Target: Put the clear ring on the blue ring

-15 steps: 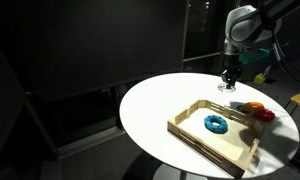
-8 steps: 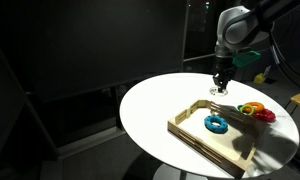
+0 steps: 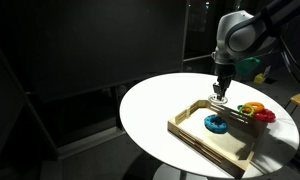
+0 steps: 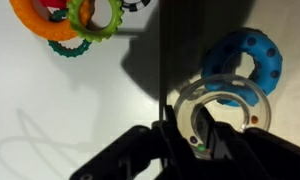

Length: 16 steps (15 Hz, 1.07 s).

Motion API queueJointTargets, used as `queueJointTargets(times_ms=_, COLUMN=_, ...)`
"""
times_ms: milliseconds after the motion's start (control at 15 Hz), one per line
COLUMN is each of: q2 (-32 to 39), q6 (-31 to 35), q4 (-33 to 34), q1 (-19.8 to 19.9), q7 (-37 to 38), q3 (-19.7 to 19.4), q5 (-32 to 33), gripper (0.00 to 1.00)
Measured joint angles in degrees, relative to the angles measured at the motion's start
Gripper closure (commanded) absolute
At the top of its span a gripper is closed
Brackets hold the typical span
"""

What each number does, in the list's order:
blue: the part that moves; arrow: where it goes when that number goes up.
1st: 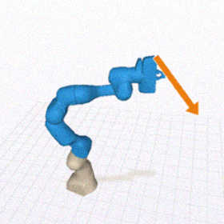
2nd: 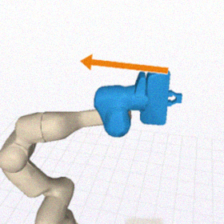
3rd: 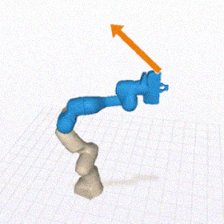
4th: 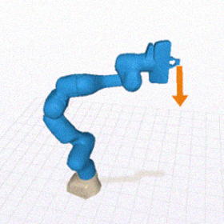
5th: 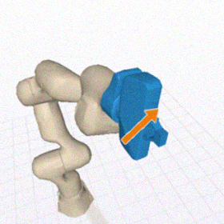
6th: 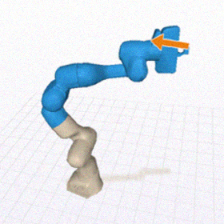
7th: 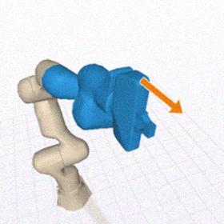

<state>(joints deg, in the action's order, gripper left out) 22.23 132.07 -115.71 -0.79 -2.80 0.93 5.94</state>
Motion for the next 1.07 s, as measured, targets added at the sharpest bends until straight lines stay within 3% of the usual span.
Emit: queueJointTargets(times_ms=1067, q2=0.22, q6=5.23, q4=-6.23, q1=-2.54, q7=-1.82, q3=1.65, q5=0.37, gripper=0.90)
